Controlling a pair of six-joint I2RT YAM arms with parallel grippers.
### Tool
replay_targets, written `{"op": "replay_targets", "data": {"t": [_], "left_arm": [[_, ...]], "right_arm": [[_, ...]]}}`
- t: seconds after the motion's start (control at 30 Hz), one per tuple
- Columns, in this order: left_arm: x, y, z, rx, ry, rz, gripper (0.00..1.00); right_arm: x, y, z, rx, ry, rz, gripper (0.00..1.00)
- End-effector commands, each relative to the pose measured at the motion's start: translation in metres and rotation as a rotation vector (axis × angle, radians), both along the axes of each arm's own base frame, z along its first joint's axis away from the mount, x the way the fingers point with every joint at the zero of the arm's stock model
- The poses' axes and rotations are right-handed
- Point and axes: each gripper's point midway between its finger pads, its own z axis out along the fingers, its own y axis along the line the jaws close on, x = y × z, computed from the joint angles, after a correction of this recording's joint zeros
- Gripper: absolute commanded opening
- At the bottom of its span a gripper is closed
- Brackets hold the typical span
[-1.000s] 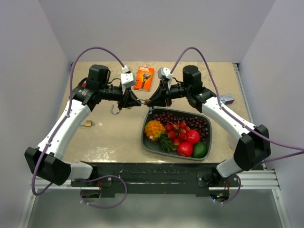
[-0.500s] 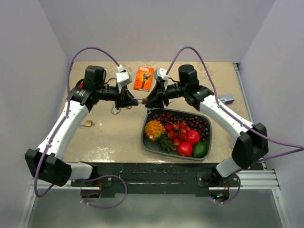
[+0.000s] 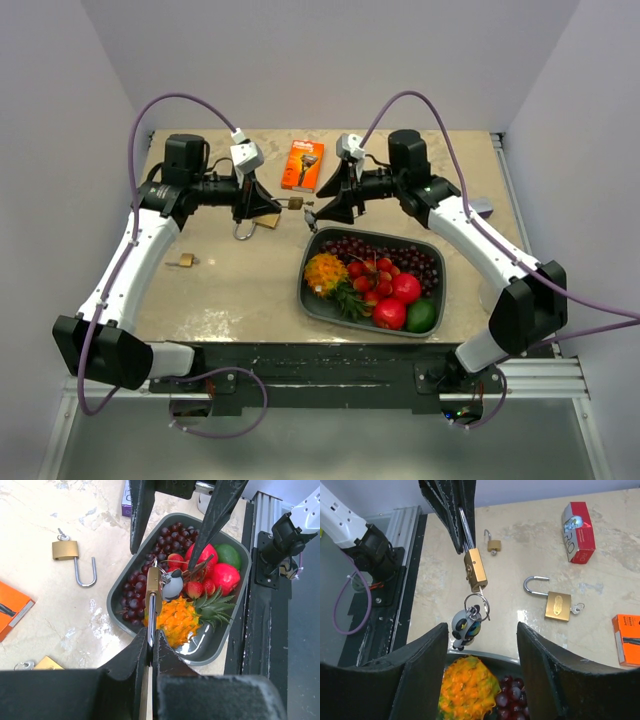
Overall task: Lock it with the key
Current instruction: Lock the lock.
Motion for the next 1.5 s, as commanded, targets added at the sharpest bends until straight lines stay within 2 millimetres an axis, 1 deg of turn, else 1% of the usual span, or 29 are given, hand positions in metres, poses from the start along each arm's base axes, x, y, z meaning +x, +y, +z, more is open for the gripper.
{"op": "replay_targets", "data": {"t": [0.0,0.03,0.13,0.2,0.3,0.43,0.6,0.67,0.7,0.77,0.8,0.83,1.0,1.13,1.17,1.23,1.27,1.3,1.33,1.37,1.4,1.43,1.47], "left_arm": [[0.0,-0.005,0.026,-0.049,-0.091,-0.054,0.0],[0.0,-0.005,0.026,-0.049,-0.091,-0.058,0.0],[-0.002,-0.005,0.025,-0.048,-0.093,-0.066,0.0],[-0.002,-0.005,0.023,-0.044,-0.095,-0.069,0.0],[-0.003,-0.005,0.024,-0.047,-0.098,-0.073,0.0],[-0.004,-0.005,0.025,-0.05,-0.097,-0.075,0.0],[-0.005,-0.005,0.024,-0.052,-0.094,-0.077,0.0],[-0.006,-0.005,0.024,-0.052,-0.094,-0.077,0.0],[-0.005,-0.005,0.024,-0.052,-0.096,-0.077,0.0],[-0.006,-0.006,0.024,-0.054,-0.094,-0.079,0.0],[-0.006,-0.006,0.024,-0.054,-0.095,-0.079,0.0],[-0.005,-0.006,0.024,-0.054,-0.095,-0.079,0.0],[-0.002,-0.005,0.021,-0.045,-0.095,-0.067,0.0],[0.004,0.0,0.012,-0.011,-0.104,-0.049,0.0],[0.004,0.002,0.007,-0.001,-0.092,-0.044,0.0],[0.009,0.007,0.002,0.011,-0.093,-0.034,0.0],[0.01,0.009,-0.001,0.018,-0.088,-0.029,0.0],[0.012,0.011,-0.002,0.022,-0.094,-0.026,0.0],[0.015,0.013,-0.001,0.027,-0.105,-0.017,0.0],[0.018,0.013,0.0,0.025,-0.119,-0.013,0.0],[0.019,0.013,0.001,0.025,-0.122,-0.012,0.0],[0.021,0.013,0.002,0.024,-0.12,-0.006,0.0],[0.024,0.012,0.002,0.022,-0.122,-0.005,0.0]], "right_arm": [[0.004,0.005,0.034,0.065,-0.041,-0.02,0.59],[0.004,0.006,0.037,0.076,-0.049,-0.02,0.56],[0.004,0.008,0.038,0.084,-0.048,-0.012,0.53],[0.002,0.01,0.04,0.087,-0.047,-0.005,0.49],[-0.001,0.016,0.038,0.083,-0.06,0.008,0.43],[-0.005,0.022,0.031,0.053,-0.079,0.019,0.39],[-0.003,0.024,0.022,0.025,-0.096,0.014,0.27],[-0.002,0.023,0.019,0.015,-0.098,0.01,0.25],[-0.001,0.023,0.019,0.013,-0.106,0.01,0.19],[0.001,0.022,0.018,0.004,-0.116,0.006,0.14],[0.002,0.021,0.017,0.0,-0.119,0.003,0.06],[0.002,0.021,0.016,-0.008,-0.118,0.003,0.0],[0.006,0.017,0.013,-0.029,-0.136,-0.017,0.0],[0.016,0.002,0.016,-0.028,-0.124,-0.045,0.0],[0.025,-0.008,0.019,-0.027,-0.129,-0.071,0.0],[0.028,-0.02,0.017,-0.043,-0.118,-0.077,0.0],[0.038,-0.03,0.019,-0.052,-0.152,-0.097,0.0],[0.041,-0.036,0.018,-0.065,-0.16,-0.105,0.0],[0.043,-0.043,0.009,-0.094,-0.137,-0.113,0.0],[0.054,-0.056,0.005,-0.11,-0.156,-0.133,0.0],[0.061,-0.062,0.008,-0.116,-0.165,-0.145,0.0],[0.066,-0.07,0.005,-0.133,-0.15,-0.163,0.0],[0.087,-0.084,0.001,-0.153,-0.147,-0.221,0.0]]}}
